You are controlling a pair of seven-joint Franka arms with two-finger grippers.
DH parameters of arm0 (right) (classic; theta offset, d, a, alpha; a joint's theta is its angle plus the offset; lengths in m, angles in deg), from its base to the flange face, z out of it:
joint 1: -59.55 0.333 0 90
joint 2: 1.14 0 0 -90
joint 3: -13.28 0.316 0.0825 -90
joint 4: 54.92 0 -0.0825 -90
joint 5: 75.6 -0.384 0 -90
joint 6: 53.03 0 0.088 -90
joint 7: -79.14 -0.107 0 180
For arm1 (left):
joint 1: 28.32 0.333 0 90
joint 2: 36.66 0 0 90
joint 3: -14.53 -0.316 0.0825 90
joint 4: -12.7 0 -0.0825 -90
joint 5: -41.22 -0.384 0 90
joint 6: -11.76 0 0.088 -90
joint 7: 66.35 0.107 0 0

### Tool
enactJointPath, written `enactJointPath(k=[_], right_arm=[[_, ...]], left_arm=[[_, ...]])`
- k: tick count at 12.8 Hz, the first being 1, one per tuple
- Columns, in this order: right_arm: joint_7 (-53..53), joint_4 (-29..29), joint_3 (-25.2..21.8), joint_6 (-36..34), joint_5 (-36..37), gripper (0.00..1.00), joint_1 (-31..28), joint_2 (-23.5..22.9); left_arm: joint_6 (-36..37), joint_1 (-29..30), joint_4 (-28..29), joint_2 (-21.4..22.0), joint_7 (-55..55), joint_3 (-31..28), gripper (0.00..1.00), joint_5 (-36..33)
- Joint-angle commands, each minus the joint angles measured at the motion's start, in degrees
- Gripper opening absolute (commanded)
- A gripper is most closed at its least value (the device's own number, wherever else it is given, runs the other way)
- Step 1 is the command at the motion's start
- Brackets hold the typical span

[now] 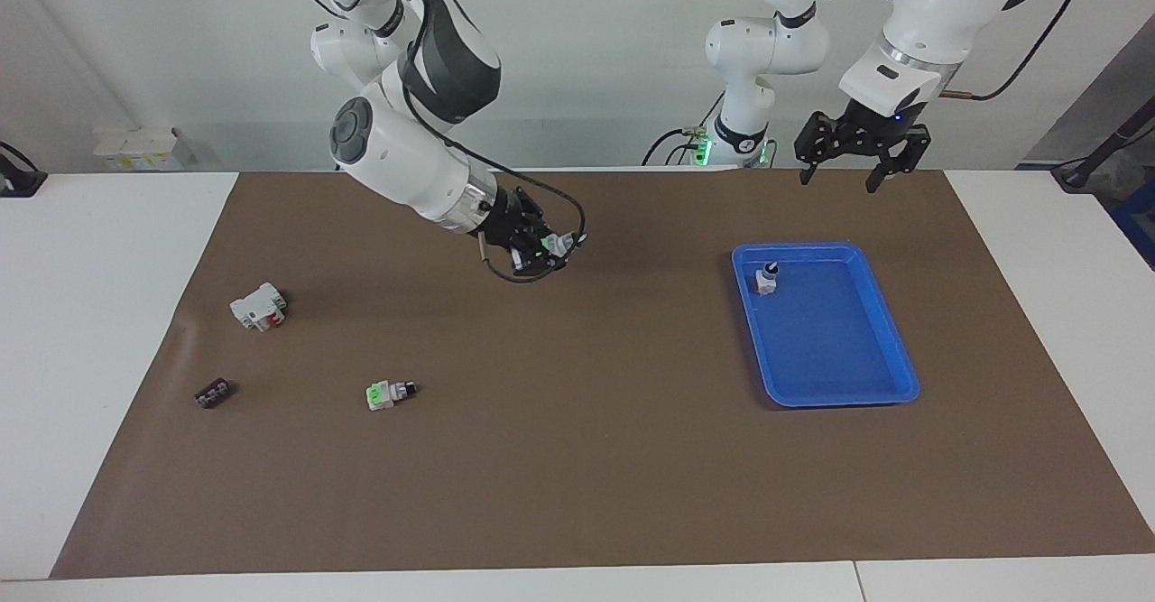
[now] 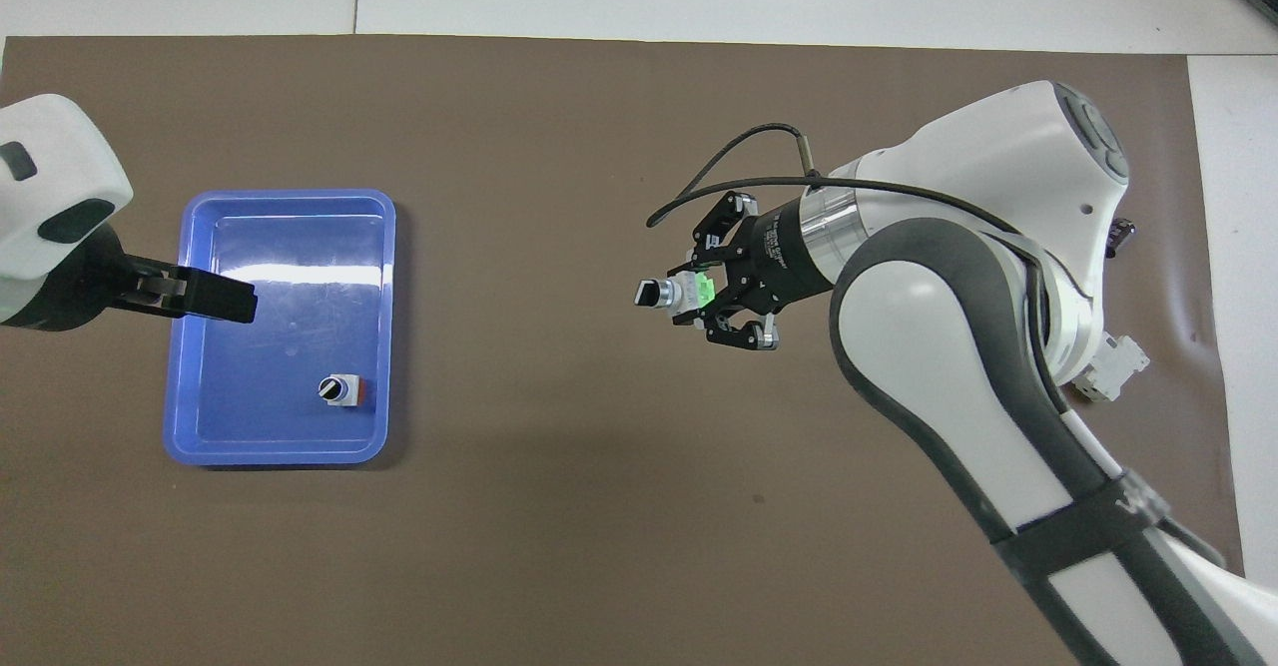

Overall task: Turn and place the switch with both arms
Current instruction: 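Lift the switch with the right gripper while the left gripper reaches over the tray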

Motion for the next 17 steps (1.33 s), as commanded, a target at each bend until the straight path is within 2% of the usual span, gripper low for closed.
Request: enactJointPath(k=[1, 2, 4, 9, 10, 12, 17], right_arm=[[-2.9, -2.5, 0.3, 0.9, -6.4, 0.0, 1.9, -0.9], [-4.2, -2.4, 0.3, 3.2, -7.8, 0.0, 2.6, -0.7], [-6.9, -2.4, 0.3, 7.7, -8.7, 0.0, 6.1, -0.5], [-8.1, -2.3, 0.3, 13.8, -11.7, 0.0, 9.7, -0.6], [-8.6, -2.0, 0.3, 15.7, -11.7, 0.0, 10.0, -0.6], [-8.7, -2.1, 0.4, 16.5, -11.7, 0.0, 10.1, -0.7], [-8.8, -2.2, 0.4, 16.6, -11.8, 0.0, 10.1, -0.6]], left_arm=[[-2.6, -0.1, 2.3, 1.8, -0.1, -0.5, 0.84, 9.2], [-3.5, -0.1, 2.7, 1.8, 0.4, -0.5, 0.82, 12.0], [-8.5, -0.8, 7.3, 3.6, 7.6, -0.5, 0.82, 17.8], [-14.6, -0.1, 16.2, 8.2, 20.8, -0.6, 0.53, 36.7], [-15.2, -0.1, 18.0, 9.1, 22.8, -0.6, 0.44, 39.4], [-16.2, -0.4, 18.8, 9.2, 24.8, -0.7, 0.42, 43.2], [-22.1, -2.2, 18.5, 6.3, 25.1, -0.5, 0.42, 44.1]])
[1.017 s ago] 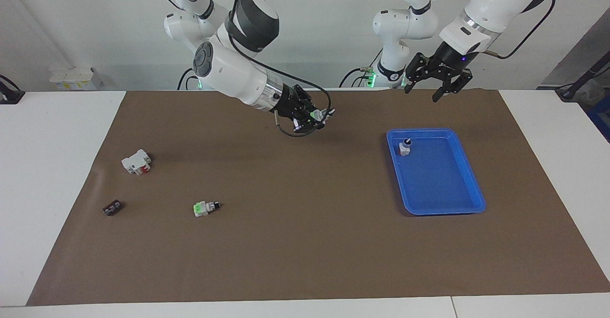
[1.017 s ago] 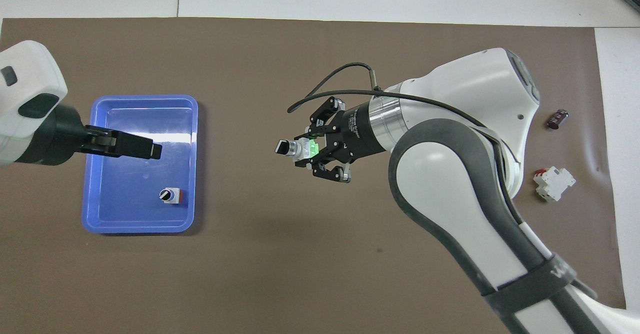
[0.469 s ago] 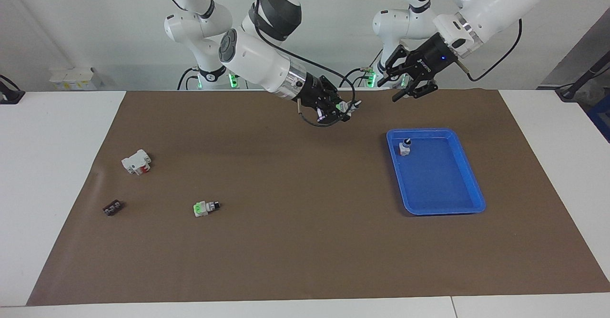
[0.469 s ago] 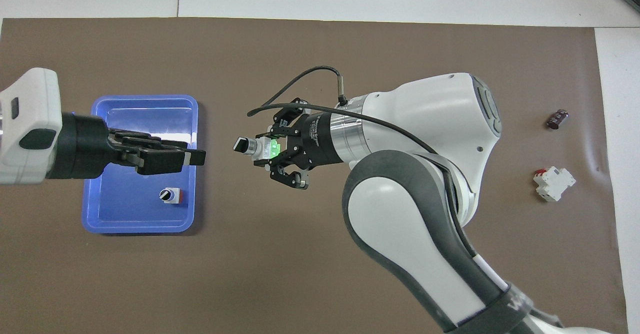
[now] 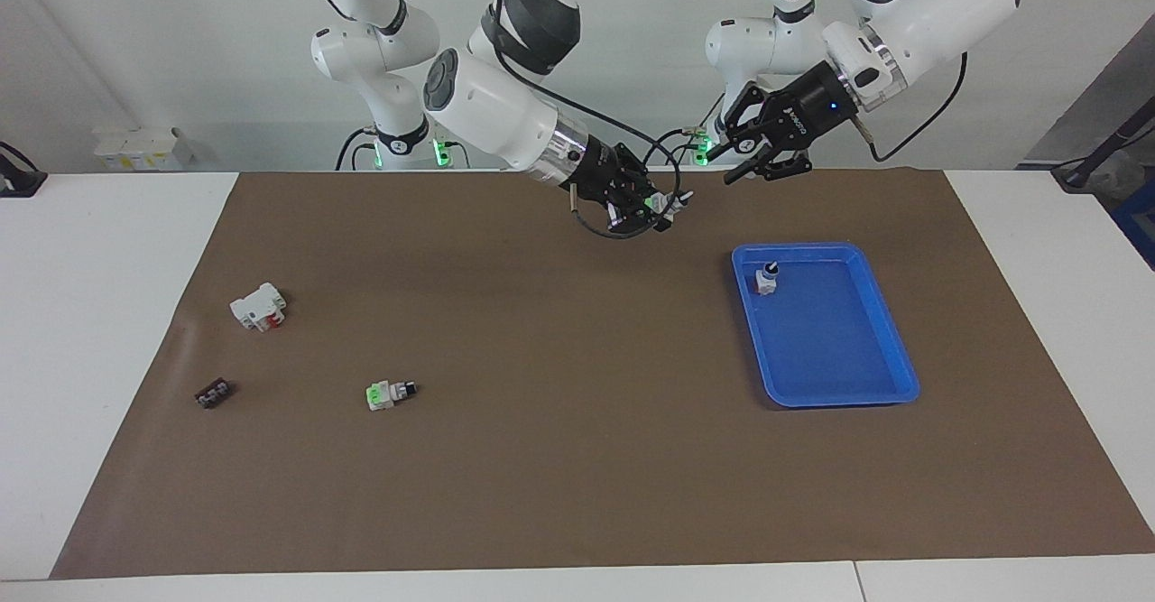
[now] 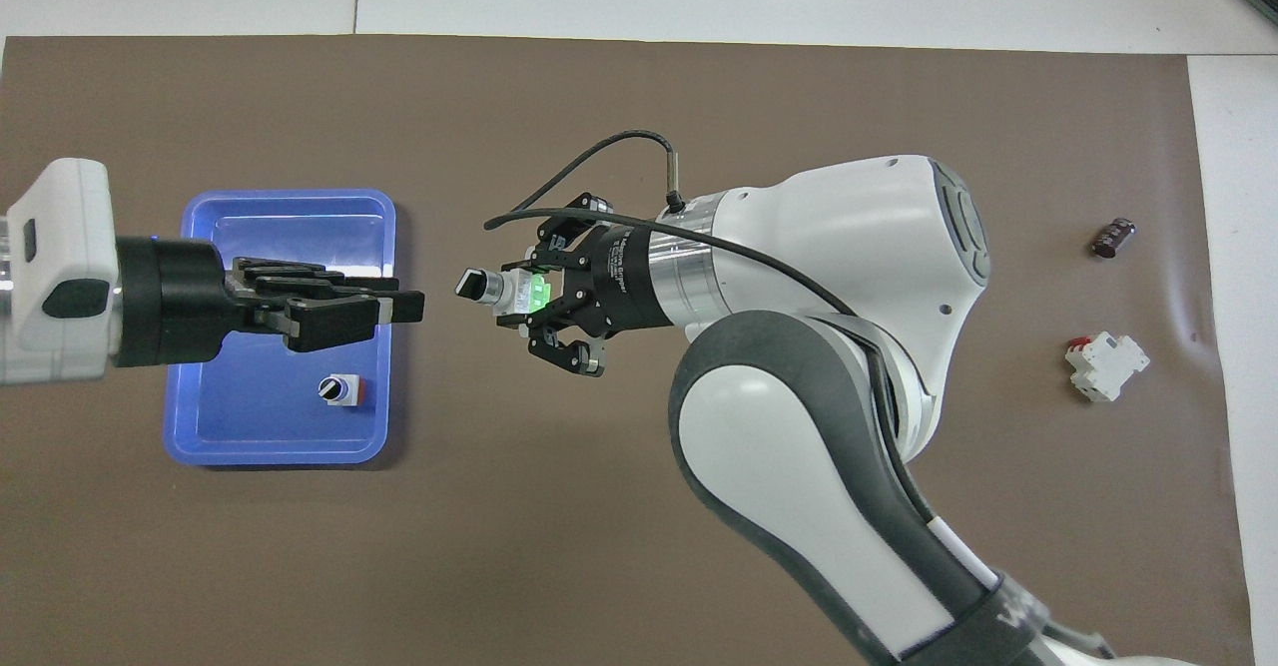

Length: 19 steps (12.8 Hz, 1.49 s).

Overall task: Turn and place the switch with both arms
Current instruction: 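Bring the switch to the left gripper and close the left gripper on it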

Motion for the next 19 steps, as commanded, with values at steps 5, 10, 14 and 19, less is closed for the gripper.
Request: enactJointPath(k=[5, 10, 14, 19], right_arm=[[-1.6, -0.5, 1.5, 3.3, -1.1, 0.0, 0.7, -0.3], [-1.6, -0.6, 1.5, 3.3, -1.1, 0.0, 0.8, -0.3], [-1.7, -0.7, 1.5, 3.4, -1.2, 0.0, 0.8, -0.3], [-1.7, -0.6, 1.5, 3.3, -1.2, 0.0, 0.8, -0.1]], left_arm=[[-6.3, -3.0, 0.4, -1.8, 1.1, -0.4, 0.41, 1.6], [-5.6, -3.9, 0.3, -1.8, 0.8, -0.3, 0.3, 1.6], [-4.5, -3.9, 0.2, -1.7, 0.8, -0.3, 0.2, 1.5], [-1.7, -3.8, -0.3, -1.4, -5.7, -0.4, 0.0, 1.5]])
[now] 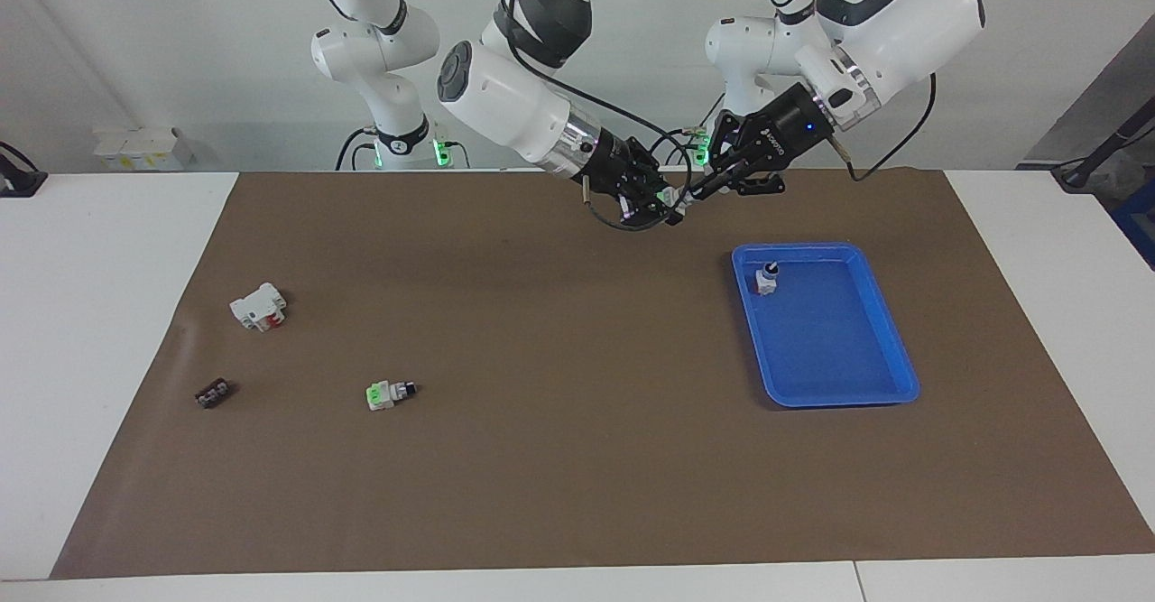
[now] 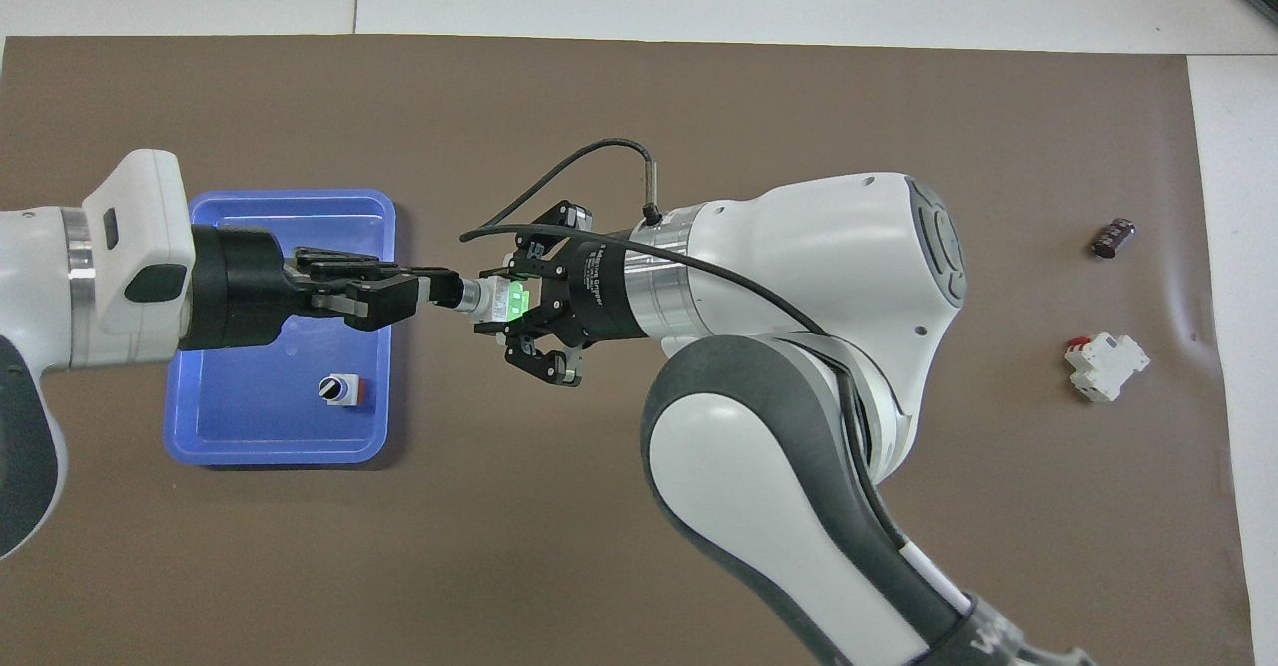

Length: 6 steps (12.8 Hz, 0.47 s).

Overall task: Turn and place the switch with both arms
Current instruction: 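Bring the switch to the left gripper and close the left gripper on it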

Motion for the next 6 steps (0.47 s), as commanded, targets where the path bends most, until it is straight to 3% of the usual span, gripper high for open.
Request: enactJointPath(k=[1, 6], right_arm=[[-1.0, -0.5, 0.4, 1.0, -1.1, 0.0, -0.1, -0.1], [-1.1, -0.4, 0.4, 0.4, -1.1, 0.0, -0.7, 1.3]], left_arm=[[3.3, -0.8, -0.4, 0.8, -7.0, -0.7, 0.0, 0.9], [4.7, -1.0, -1.7, 1.0, -35.7, 1.5, 0.0, 0.7]])
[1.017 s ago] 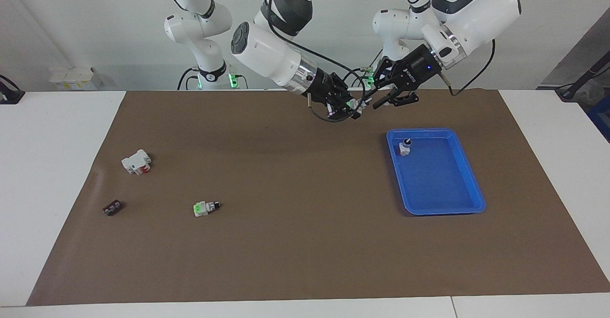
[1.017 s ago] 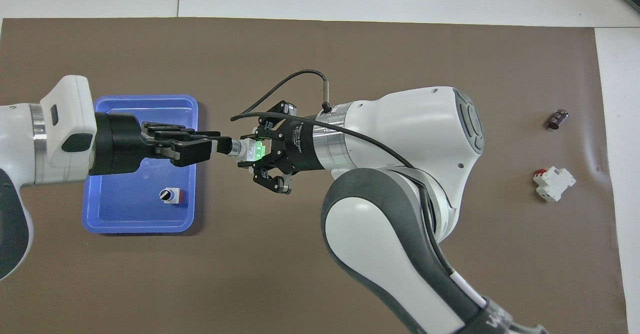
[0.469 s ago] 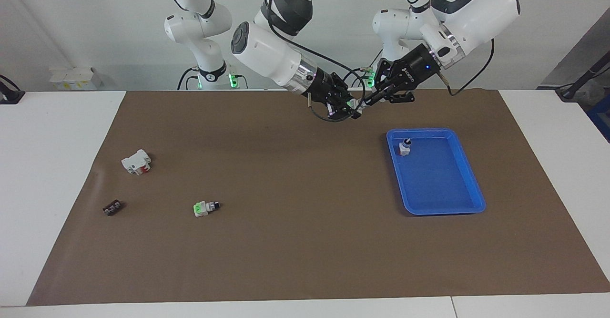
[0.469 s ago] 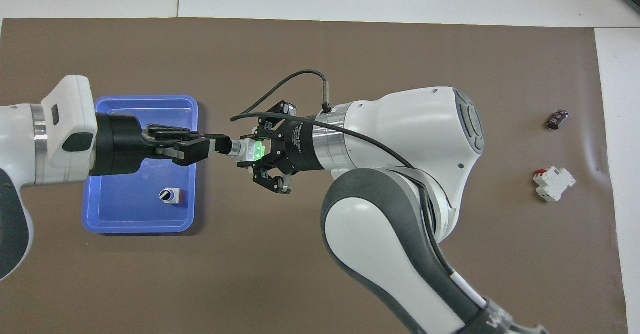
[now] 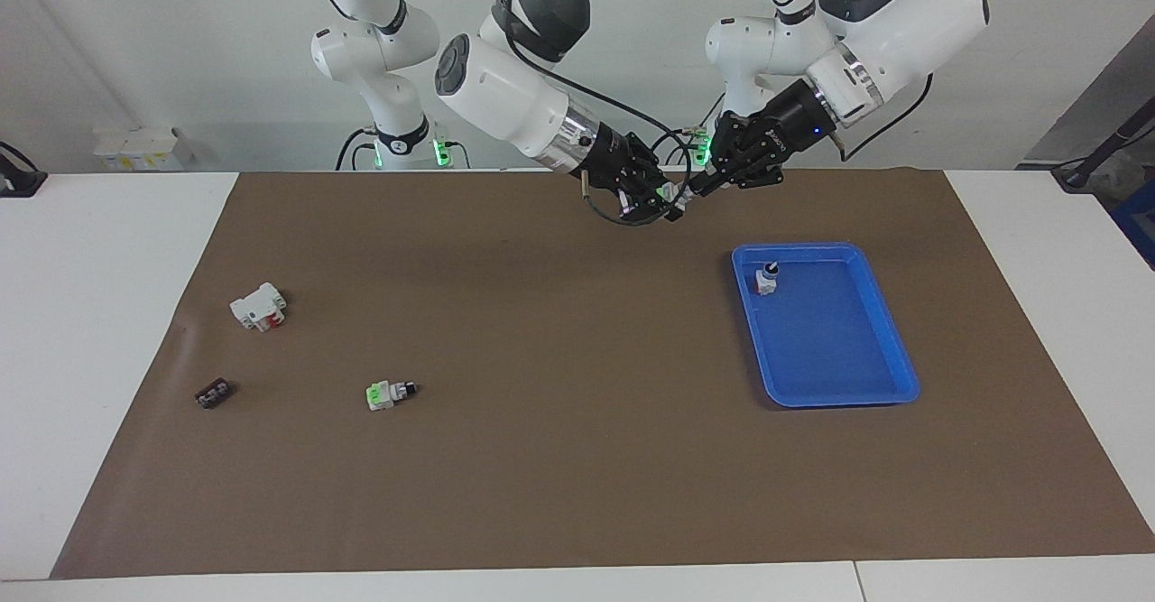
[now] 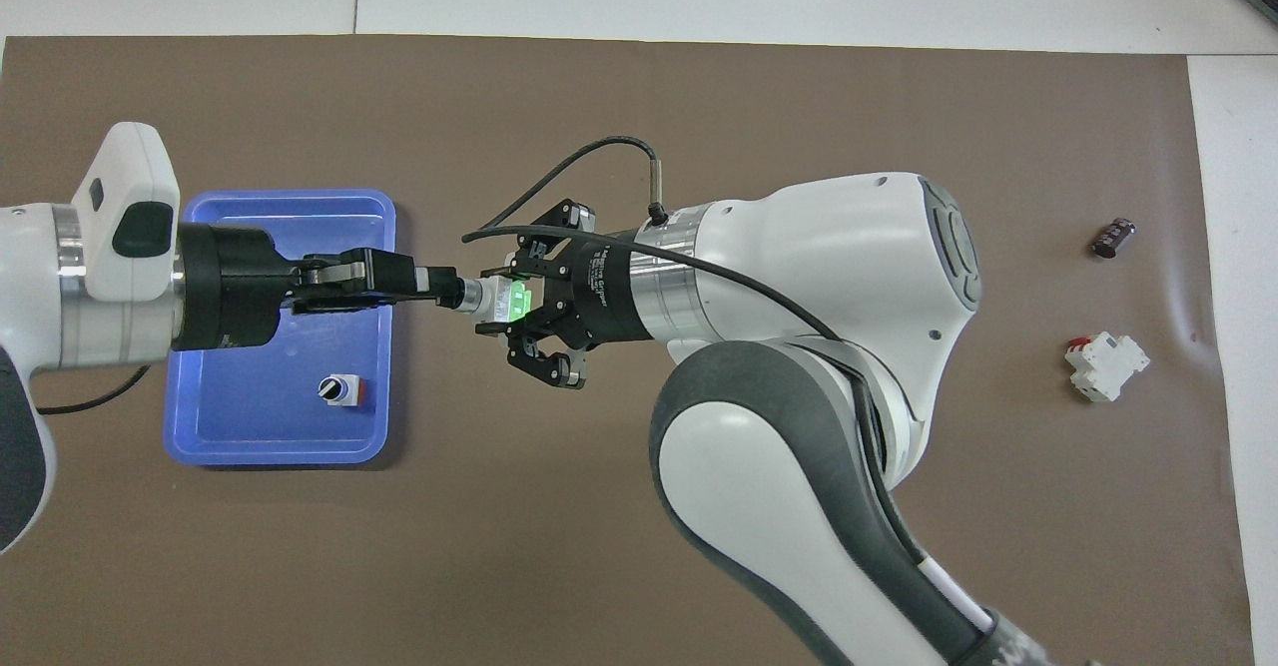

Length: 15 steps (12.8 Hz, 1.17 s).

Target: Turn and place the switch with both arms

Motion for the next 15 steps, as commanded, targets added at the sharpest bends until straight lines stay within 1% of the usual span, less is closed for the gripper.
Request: enactJointPath(k=[1, 3, 5, 7, 8, 9, 12, 15], right_arm=[[-1.1, -0.5, 0.6, 1.2, -1.1, 0.0, -0.4, 0.3], [-1.1, -0.5, 0.6, 1.2, -1.1, 0.0, -0.4, 0.3], [-1.1, -0.4, 0.6, 1.2, -1.1, 0.0, -0.4, 0.4], [-1.1, -0.1, 0.6, 1.4, -1.1, 0.0, -0.4, 0.5], [-1.1, 0.3, 0.6, 1.4, -1.1, 0.0, -0.3, 0.7], [-1.1, 0.7, 0.6, 1.5, -1.1, 0.0, -0.3, 1.0], [-1.0, 1.7, 0.6, 1.6, -1.1, 0.0, 0.0, 1.2], [-1.0, 1.8, 0.6, 1.6, -1.1, 0.0, 0.0, 1.3]], left_arm=[[4.8, -1.0, -1.7, 1.0, -13.8, 1.4, 0.0, 0.8], [6.3, -0.9, -2.6, 1.0, -23.8, 1.6, 0.0, 0.4], [9.0, -0.9, -3.0, 1.0, -30.5, 1.7, 0.0, 0.3], [9.8, -0.9, -4.3, 0.9, -39.7, 1.8, 0.0, -0.2], [10.0, -0.9, -4.8, 0.7, -42.8, 1.9, 0.0, -2.4], [10.7, -0.9, -5.5, 0.5, -45.5, 1.9, 0.0, -4.3], [12.7, -1.0, -6.2, 0.4, -51.6, 2.1, 0.0, -6.8], [14.8, -0.9, -6.1, 0.5, -54.3, 2.6, 0.0, -7.1]])
